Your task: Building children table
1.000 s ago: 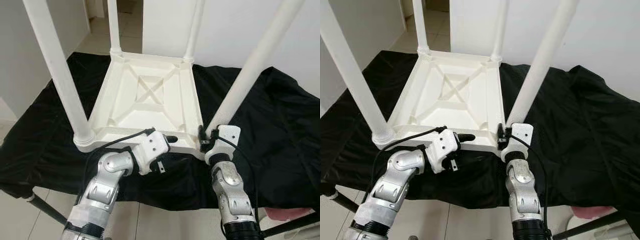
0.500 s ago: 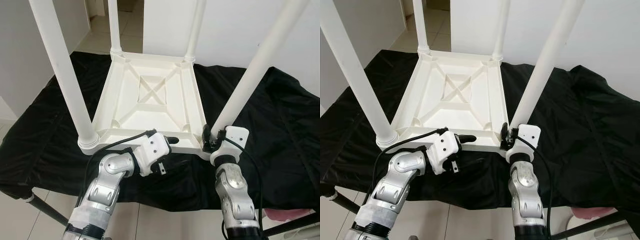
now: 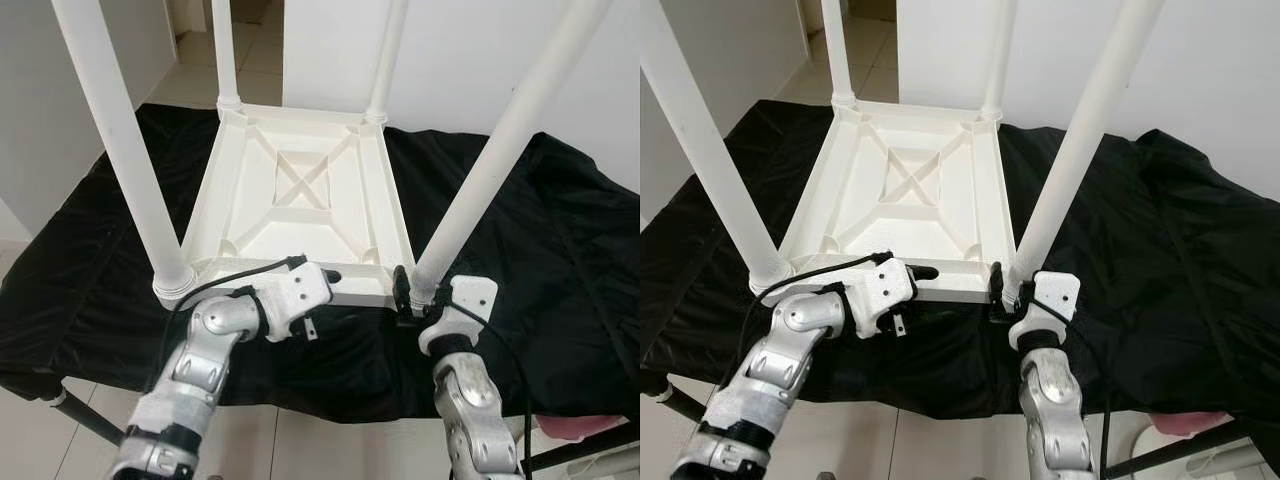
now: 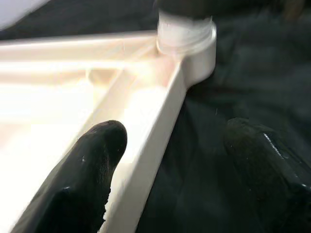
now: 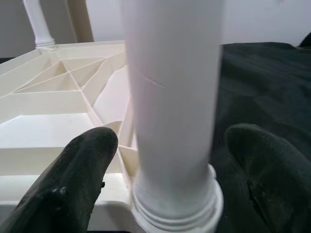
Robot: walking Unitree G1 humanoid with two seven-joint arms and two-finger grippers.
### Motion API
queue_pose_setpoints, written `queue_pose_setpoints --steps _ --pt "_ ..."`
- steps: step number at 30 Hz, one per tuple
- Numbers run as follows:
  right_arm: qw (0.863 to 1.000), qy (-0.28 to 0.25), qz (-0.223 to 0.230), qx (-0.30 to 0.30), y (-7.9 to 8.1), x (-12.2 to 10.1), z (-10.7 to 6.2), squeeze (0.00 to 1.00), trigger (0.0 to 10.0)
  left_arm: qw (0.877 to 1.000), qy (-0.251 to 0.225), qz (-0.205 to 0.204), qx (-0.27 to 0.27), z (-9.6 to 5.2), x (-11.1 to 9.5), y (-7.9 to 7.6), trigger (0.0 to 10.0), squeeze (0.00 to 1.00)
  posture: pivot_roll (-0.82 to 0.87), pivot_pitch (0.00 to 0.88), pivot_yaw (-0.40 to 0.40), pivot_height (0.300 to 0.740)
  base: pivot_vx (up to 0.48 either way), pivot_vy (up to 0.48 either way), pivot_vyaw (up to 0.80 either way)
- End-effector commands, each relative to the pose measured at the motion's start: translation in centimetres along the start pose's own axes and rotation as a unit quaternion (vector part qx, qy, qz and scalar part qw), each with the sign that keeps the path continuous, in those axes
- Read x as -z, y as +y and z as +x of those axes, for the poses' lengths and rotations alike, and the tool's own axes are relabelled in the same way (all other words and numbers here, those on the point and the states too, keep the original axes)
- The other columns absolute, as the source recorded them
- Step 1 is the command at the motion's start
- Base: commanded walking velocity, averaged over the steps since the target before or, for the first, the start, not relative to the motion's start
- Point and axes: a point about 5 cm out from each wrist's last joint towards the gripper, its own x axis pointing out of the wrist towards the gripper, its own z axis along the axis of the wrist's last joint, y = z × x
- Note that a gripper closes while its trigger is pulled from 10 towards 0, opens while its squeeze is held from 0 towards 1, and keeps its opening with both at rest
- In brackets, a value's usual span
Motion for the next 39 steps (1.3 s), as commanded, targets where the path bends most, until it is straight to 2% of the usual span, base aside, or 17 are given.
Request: queue_pose_setpoints --steps 1,8,11,17,20,23,25,30,32,34,35,36,37,38,39 --pt "1.0 -0.009 0.0 -0.001 -0.1 -0.3 -0.2 0.0 10.0 0.989 0.02 0.013 -0.146 -0.1 0.5 1.7 10.0 0.0 -0.03 0.0 -0.053 0.74 0.0 0.0 0.0" --pt "1.0 -0.009 -0.002 0.003 -0.1 -0.3 0.0 0.0 10.0 0.984 0.062 0.011 -0.169 -0.4 1.7 2.5 10.0 0.0 -0.03 0.0 -0.048 0.74 0.0 0.0 0.0" --pt "1.0 -0.012 -0.001 0.004 0.0 -0.4 0.3 0.0 10.0 0.978 0.088 0.016 -0.189 -0.9 2.4 3.3 10.0 0.0 -0.03 0.0 -0.048 0.74 0.0 0.0 0.0" --pt "1.0 -0.016 -0.006 -0.001 -0.1 -0.3 0.9 0.0 10.0 0.972 0.108 0.006 -0.211 -1.6 3.2 4.1 10.0 0.0 -0.03 0.0 -0.048 0.74 0.0 0.0 0.0" --pt "0.999 -0.022 -0.018 -0.017 0.3 -0.7 1.6 0.0 10.0 0.965 0.129 0.002 -0.227 -2.6 4.0 4.6 10.0 0.0 -0.02 0.0 -0.05 0.74 0.0 0.0 0.0" --pt "0.999 -0.024 -0.019 -0.021 0.4 -0.8 1.8 0.0 10.0 0.964 0.132 0.004 -0.229 -2.9 4.2 4.7 10.0 0.0 -0.02 0.0 -0.052 0.74 0.0 0.0 0.0" --pt "0.999 -0.024 -0.022 -0.032 0.6 -0.8 2.0 0.0 10.0 0.963 0.131 0.017 -0.233 -3.6 4.0 5.1 10.0 0.0 -0.01 0.0 -0.055 0.74 0.0 0.0 0.0" --pt "0.999 -0.024 -0.024 -0.037 0.7 -0.8 2.0 0.0 10.0 0.964 0.118 0.021 -0.237 -3.9 3.5 5.3 10.0 0.0 0.0 0.0 -0.06 0.74 0.0 0.0 0.0" --pt "0.998 -0.025 -0.027 -0.041 0.9 -0.8 2.1 0.0 10.0 0.969 0.088 0.015 -0.232 -3.8 2.5 5.2 10.0 0.0 0.0 0.0 -0.061 0.74 0.0 0.0 0.0" --pt "0.998 -0.031 -0.039 -0.044 1.1 -0.9 2.3 0.0 10.0 0.976 0.027 -0.024 -0.215 -3.5 1.1 4.8 10.0 0.0 0.0 0.0 -0.062 0.74 0.0 0.0 0.0" --pt "0.998 -0.031 -0.039 -0.044 1.1 -0.9 2.3 0.0 10.0 0.976 0.027 -0.024 -0.215 -3.5 1.1 4.8 10.0 0.0 0.0 0.0 -0.062 0.74 0.0 0.0 0.0" --pt "0.997 -0.037 -0.053 -0.043 1.2 -1.2 2.5 0.0 10.0 0.979 -0.046 -0.057 -0.189 -3.4 -1.0 4.3 10.0 0.0 0.01 0.0 -0.064 0.74 0.0 0.0 0.0" --pt "0.997 -0.039 -0.055 -0.043 1.2 -1.3 2.6 0.0 10.0 0.979 -0.061 -0.061 -0.182 -3.4 -1.4 4.2 10.0 0.0 0.01 0.0 -0.064 0.74 0.0 0.0 0.0" --pt "0.996 -0.044 -0.069 -0.036 1.3 -1.7 3.0 0.0 10.0 0.977 -0.12 -0.088 -0.154 -3.4 -3.2 3.6 10.0 0.0 0.01 0.0 -0.065 0.74 0.0 0.0 0.0" --pt "0.996 -0.045 -0.072 -0.034 1.3 -1.8 3.1 0.0 10.0 0.976 -0.135 -0.094 -0.146 -3.5 -3.6 3.4 10.0 0.0 0.01 0.0 -0.065 0.74 0.0 0.0 0.0"
